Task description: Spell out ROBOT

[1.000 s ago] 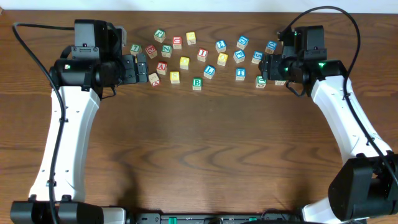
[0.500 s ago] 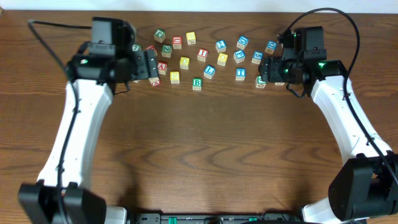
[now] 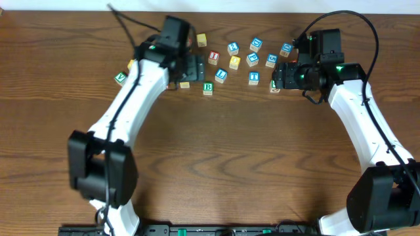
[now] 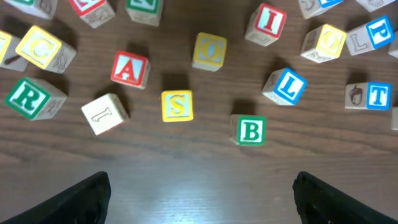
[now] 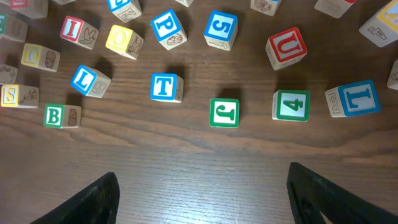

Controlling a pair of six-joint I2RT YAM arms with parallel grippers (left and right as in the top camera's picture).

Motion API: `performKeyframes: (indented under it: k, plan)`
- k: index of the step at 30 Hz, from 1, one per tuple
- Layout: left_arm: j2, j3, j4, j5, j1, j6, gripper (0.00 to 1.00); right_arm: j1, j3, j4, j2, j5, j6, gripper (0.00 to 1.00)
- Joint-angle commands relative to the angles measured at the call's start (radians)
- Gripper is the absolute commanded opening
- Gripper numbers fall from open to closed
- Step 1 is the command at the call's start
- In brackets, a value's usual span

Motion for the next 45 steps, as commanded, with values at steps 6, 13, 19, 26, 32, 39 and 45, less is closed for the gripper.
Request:
performKeyframes:
  k: [6, 13, 19, 26, 32, 39, 45]
  plan:
    - [0.115, 0.191, -0.065, -0.106, -0.087, 0.010, 0.93, 0.009, 0.019, -0.002, 0.009, 0.004, 0.011, 0.99]
    - [0.148, 0.191, -0.038, -0.106, -0.118, 0.003, 0.92, 0.009, 0.019, -0.002, 0.009, 0.004, 0.011, 0.99]
    - [0.149, 0.191, -0.038, -0.105, -0.118, -0.014, 0.92, 0.009, 0.019, -0.002, 0.009, 0.004, 0.011, 0.99]
    - [0.150, 0.189, -0.038, -0.105, -0.118, -0.014, 0.92, 0.009, 0.019, -0.002, 0.009, 0.004, 0.011, 0.99]
    - [0.157, 0.174, -0.037, -0.101, -0.118, -0.014, 0.92, 0.009, 0.019, -0.002, 0.008, 0.004, 0.011, 0.99]
    - [0.200, 0.174, -0.035, -0.082, -0.118, -0.014, 0.92, 0.009, 0.019, -0.002, 0.009, 0.004, 0.011, 0.99]
    - [0.222, 0.174, -0.021, -0.079, -0.118, -0.014, 0.90, 0.009, 0.019, -0.002, 0.009, 0.004, 0.011, 0.99]
